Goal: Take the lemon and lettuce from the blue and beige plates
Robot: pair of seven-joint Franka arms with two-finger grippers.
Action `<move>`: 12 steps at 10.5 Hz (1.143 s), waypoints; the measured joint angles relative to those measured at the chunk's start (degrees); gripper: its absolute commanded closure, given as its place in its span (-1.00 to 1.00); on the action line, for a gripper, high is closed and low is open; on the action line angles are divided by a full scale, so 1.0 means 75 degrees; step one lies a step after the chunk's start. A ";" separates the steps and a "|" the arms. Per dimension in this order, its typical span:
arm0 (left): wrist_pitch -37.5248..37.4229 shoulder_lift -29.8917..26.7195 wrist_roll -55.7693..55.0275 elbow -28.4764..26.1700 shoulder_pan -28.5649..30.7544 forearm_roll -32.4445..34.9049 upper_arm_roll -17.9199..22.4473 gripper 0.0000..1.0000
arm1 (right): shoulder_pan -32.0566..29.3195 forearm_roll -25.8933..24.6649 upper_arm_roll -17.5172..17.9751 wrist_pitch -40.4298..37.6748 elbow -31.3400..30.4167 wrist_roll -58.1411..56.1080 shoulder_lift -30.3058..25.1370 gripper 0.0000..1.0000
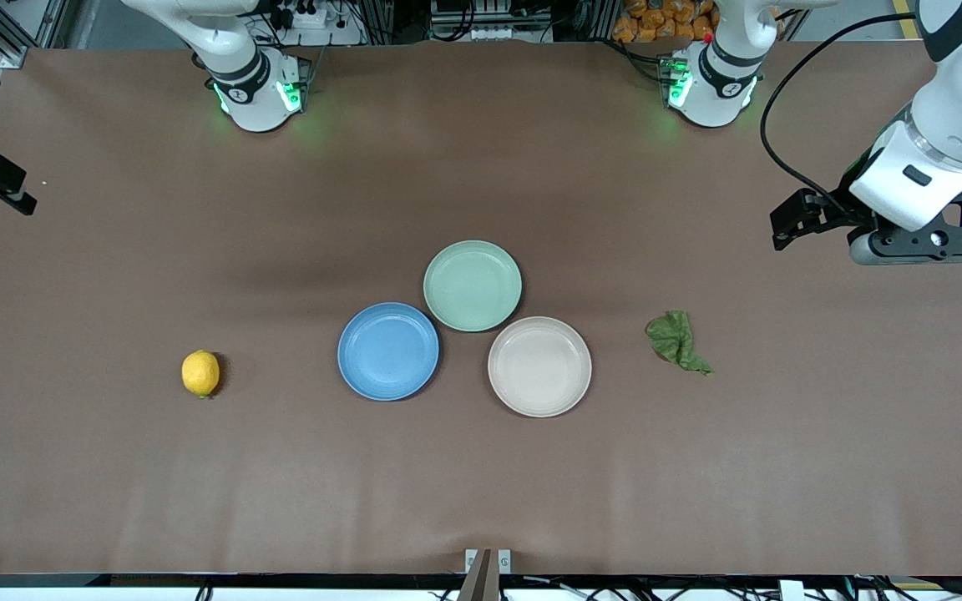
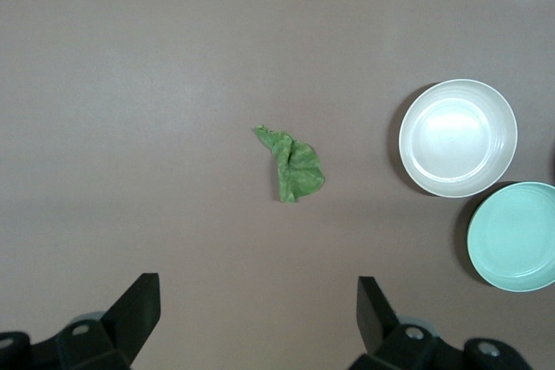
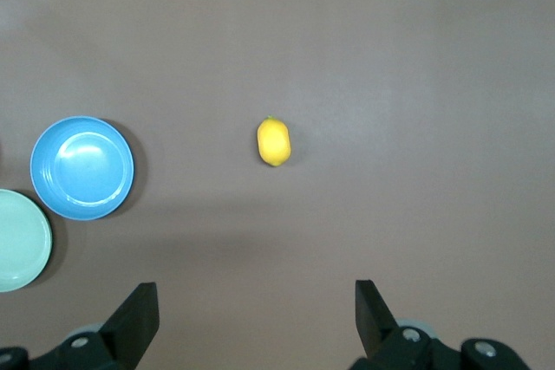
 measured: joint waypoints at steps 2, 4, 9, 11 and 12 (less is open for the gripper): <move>0.0000 0.0000 0.0000 0.0000 0.0000 0.0000 0.0001 -1.00 | -0.0001 -0.0001 -0.0002 0.0026 0.0014 0.0001 0.0000 -1.00; 0.0000 0.0000 0.0000 0.0000 0.0004 0.0000 0.0011 -1.00 | -0.0001 -0.0001 -0.0002 0.0023 0.0016 0.0005 0.0006 -1.00; 0.0000 -0.0023 0.0000 0.0033 0.0077 0.0000 0.0045 -1.00 | 0.0017 -0.0001 0.0019 -0.0125 0.0016 0.0007 0.0064 -1.00; 0.0000 -0.0023 0.0000 0.0033 0.0077 0.0000 0.0045 -1.00 | 0.0022 -0.0001 0.0031 -0.0143 0.0016 0.0007 0.0149 -1.00; 0.0000 -0.0023 0.0000 0.0033 0.0077 0.0000 0.0045 -1.00 | 0.0023 -0.0001 0.0032 -0.0160 0.0016 0.0007 0.0179 -1.00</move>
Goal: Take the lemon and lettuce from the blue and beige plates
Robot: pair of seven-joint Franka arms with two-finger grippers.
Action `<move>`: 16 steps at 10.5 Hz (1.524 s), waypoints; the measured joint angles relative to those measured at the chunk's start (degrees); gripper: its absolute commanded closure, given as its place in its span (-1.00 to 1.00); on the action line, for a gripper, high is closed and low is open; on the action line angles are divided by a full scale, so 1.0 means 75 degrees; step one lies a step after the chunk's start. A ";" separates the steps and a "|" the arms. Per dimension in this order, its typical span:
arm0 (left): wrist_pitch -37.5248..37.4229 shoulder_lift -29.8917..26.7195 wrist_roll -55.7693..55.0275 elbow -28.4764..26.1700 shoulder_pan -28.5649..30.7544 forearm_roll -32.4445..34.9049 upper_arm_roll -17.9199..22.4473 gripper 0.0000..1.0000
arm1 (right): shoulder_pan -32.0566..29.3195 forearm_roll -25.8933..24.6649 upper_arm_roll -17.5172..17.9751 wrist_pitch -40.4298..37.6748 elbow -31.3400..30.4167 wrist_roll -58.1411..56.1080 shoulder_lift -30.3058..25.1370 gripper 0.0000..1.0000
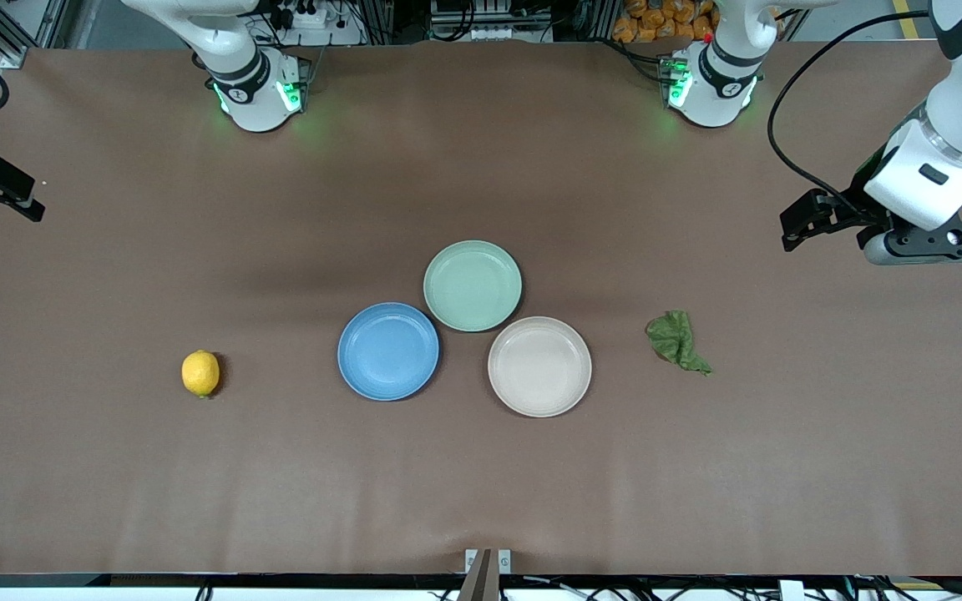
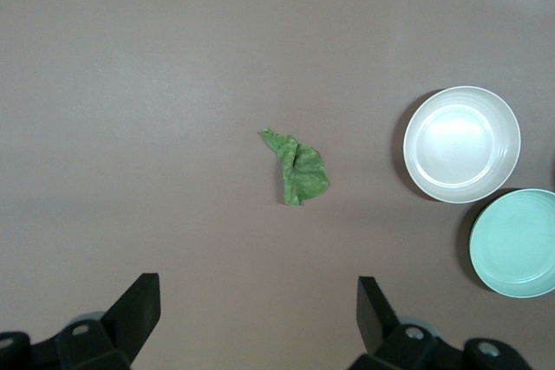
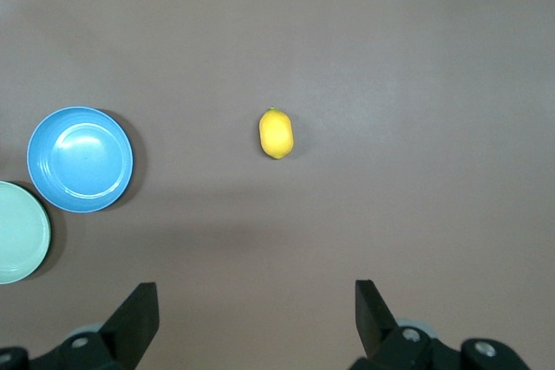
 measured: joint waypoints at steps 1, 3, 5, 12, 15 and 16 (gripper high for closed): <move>0.0000 0.0000 0.0000 0.0000 0.0000 0.0000 0.0000 -1.00 | 0.0000 0.0000 0.0000 -0.0016 0.0001 0.0000 0.0004 -1.00; 0.0000 0.0000 0.0000 0.0000 0.0000 0.0000 0.0000 -1.00 | 0.0000 0.0000 -0.0004 -0.0029 0.0028 0.0000 0.0004 -1.00; 0.0000 0.0000 0.0000 0.0005 0.0010 0.0000 0.0000 -1.00 | -0.0002 0.0000 -0.0016 -0.0052 0.0048 0.0001 0.0004 -1.00; 0.0000 0.0000 0.0000 0.0009 0.0162 0.0000 0.0006 -1.00 | -0.0002 0.0000 -0.0017 -0.0091 0.0048 0.0002 0.0004 -1.00; 0.0000 0.0000 0.0001 0.0010 0.0179 0.0000 0.0006 -1.00 | -0.0003 0.0000 -0.0018 -0.0091 0.0049 0.0003 0.0004 -1.00; 0.0000 0.0000 0.0001 0.0010 0.0179 0.0000 0.0006 -1.00 | -0.0003 0.0000 -0.0019 -0.0091 0.0049 0.0004 0.0004 -1.00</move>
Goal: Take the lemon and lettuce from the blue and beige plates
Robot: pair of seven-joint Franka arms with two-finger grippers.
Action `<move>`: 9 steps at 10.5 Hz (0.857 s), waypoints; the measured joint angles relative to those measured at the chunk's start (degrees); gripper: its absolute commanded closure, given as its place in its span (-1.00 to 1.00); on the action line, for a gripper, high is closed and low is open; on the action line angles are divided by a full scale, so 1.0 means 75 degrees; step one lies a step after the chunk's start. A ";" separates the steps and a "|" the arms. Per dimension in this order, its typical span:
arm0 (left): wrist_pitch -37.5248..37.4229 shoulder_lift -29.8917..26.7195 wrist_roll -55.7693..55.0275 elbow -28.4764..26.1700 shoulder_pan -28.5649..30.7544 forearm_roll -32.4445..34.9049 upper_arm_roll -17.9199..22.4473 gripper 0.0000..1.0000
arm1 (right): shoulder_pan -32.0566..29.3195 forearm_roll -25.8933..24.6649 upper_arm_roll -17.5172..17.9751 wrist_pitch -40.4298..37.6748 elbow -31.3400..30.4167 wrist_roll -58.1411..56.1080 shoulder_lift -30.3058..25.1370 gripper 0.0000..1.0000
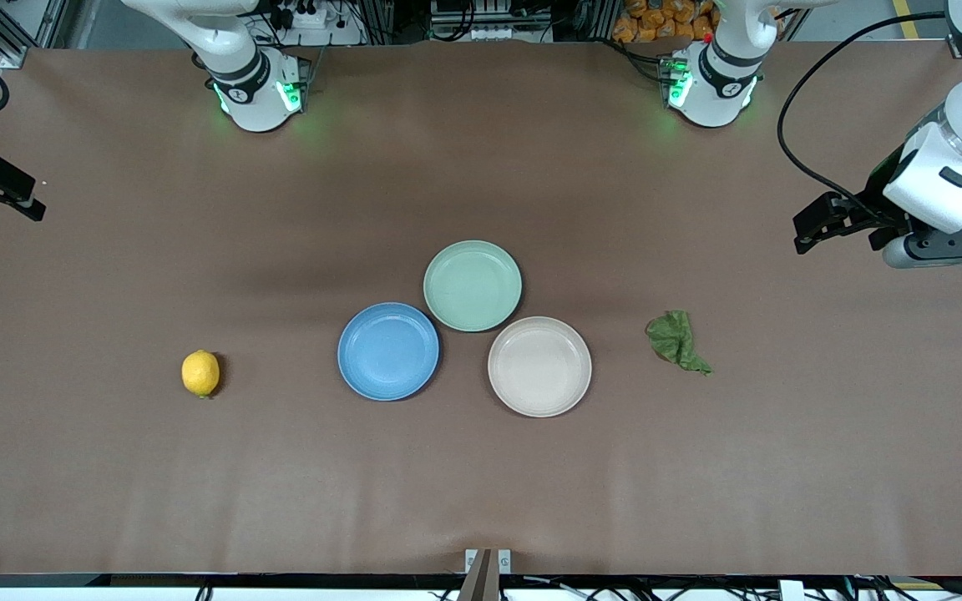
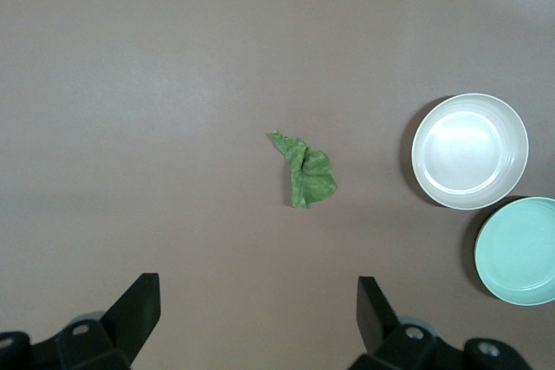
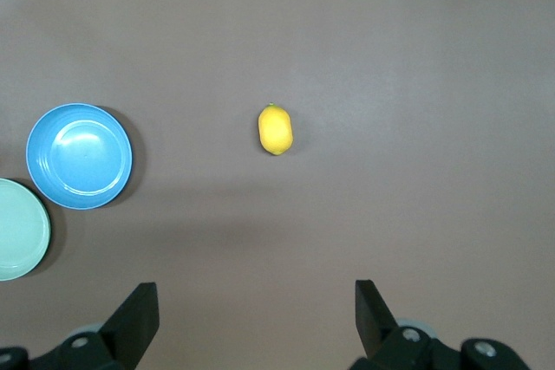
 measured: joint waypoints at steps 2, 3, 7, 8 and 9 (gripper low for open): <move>0.0000 0.0000 0.0000 0.0000 0.0000 0.0000 0.0000 -1.00 | -0.0001 0.0000 -0.0003 0.0000 0.0000 0.0001 0.0000 -1.00; 0.0000 0.0000 0.0000 0.0000 0.0000 0.0000 0.0000 -1.00 | -0.0001 0.0000 -0.0003 0.0000 0.0000 0.0001 0.0000 -1.00; 0.0000 0.0001 0.0000 0.0000 0.0000 0.0000 -0.0002 -1.00 | -0.0001 0.0000 -0.0005 0.0000 0.0005 0.0002 0.0000 -1.00; 0.0000 0.0001 0.0000 0.0000 0.0016 0.0000 0.0000 -1.00 | -0.0001 0.0000 -0.0005 0.0000 0.0005 0.0002 0.0000 -1.00; -0.0056 0.0001 0.0000 0.0000 0.0084 0.0000 0.0003 -1.00 | -0.0002 0.0000 -0.0006 0.0000 0.0006 0.0002 0.0000 -1.00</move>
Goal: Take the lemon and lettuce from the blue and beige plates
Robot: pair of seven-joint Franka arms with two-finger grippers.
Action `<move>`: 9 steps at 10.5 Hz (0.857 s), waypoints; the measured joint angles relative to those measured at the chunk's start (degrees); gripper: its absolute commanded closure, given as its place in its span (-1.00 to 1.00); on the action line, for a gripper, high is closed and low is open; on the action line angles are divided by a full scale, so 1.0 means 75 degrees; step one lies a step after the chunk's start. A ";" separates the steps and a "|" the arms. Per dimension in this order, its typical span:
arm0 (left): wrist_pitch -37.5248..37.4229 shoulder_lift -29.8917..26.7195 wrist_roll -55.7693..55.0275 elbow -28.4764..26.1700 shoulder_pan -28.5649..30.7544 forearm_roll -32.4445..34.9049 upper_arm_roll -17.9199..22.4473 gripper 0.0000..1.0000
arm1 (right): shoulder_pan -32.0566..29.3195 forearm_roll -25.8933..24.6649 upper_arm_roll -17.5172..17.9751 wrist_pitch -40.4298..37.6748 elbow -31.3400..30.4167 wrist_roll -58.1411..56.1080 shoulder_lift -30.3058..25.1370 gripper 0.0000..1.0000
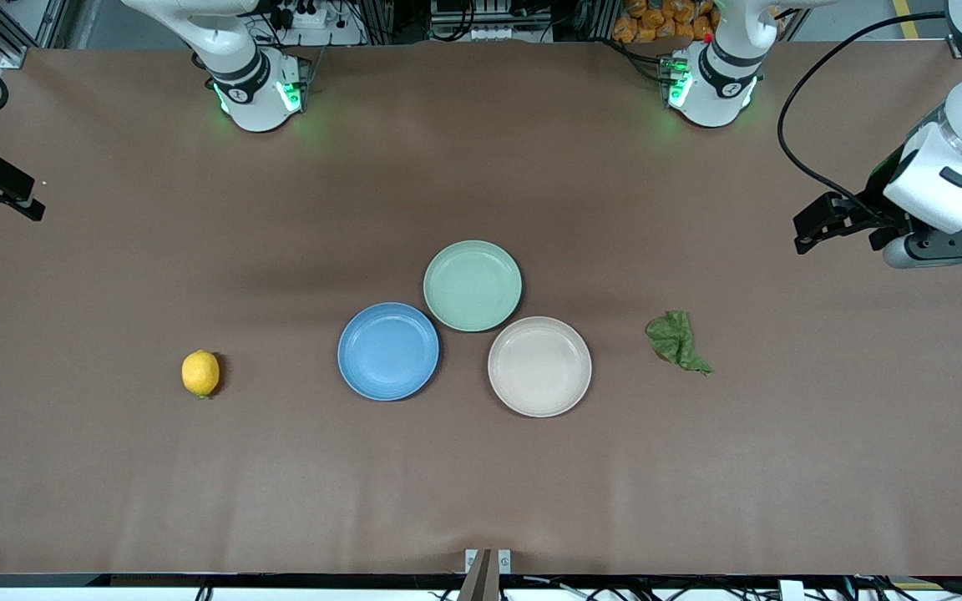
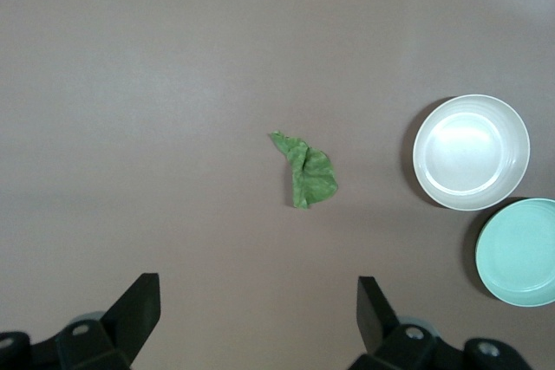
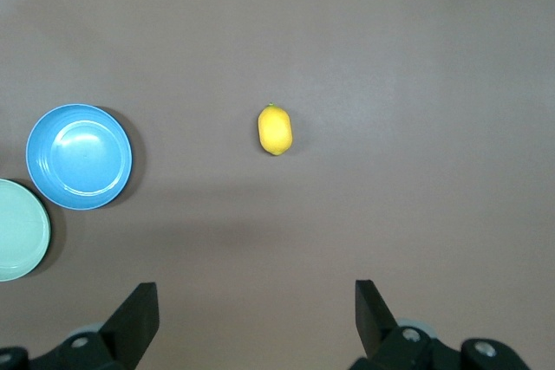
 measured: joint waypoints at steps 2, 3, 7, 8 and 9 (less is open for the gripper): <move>-0.0359 -0.0004 0.0000 0.0004 0.0196 0.0000 0.0007 -1.00 | 0.0000 0.0000 -0.0001 0.0000 0.0001 0.0000 0.0000 -1.00; -0.0505 -0.0016 0.0003 0.0011 0.0281 0.0000 0.0008 -1.00 | -0.0001 0.0000 -0.0002 0.0000 0.0002 0.0000 0.0000 -1.00; -0.0586 -0.0054 0.0008 0.0134 0.0328 0.0000 -0.0017 -1.00 | -0.0001 0.0000 -0.0002 0.0000 0.0002 0.0000 0.0000 -1.00; -0.0593 -0.0052 0.0008 0.0134 0.0325 0.0000 -0.0031 -1.00 | -0.0001 0.0000 -0.0002 0.0000 0.0002 0.0000 0.0000 -1.00; -0.0598 -0.0046 0.0008 0.0134 0.0324 0.0000 -0.0044 -1.00 | -0.0001 0.0000 -0.0002 0.0000 0.0002 0.0000 0.0000 -1.00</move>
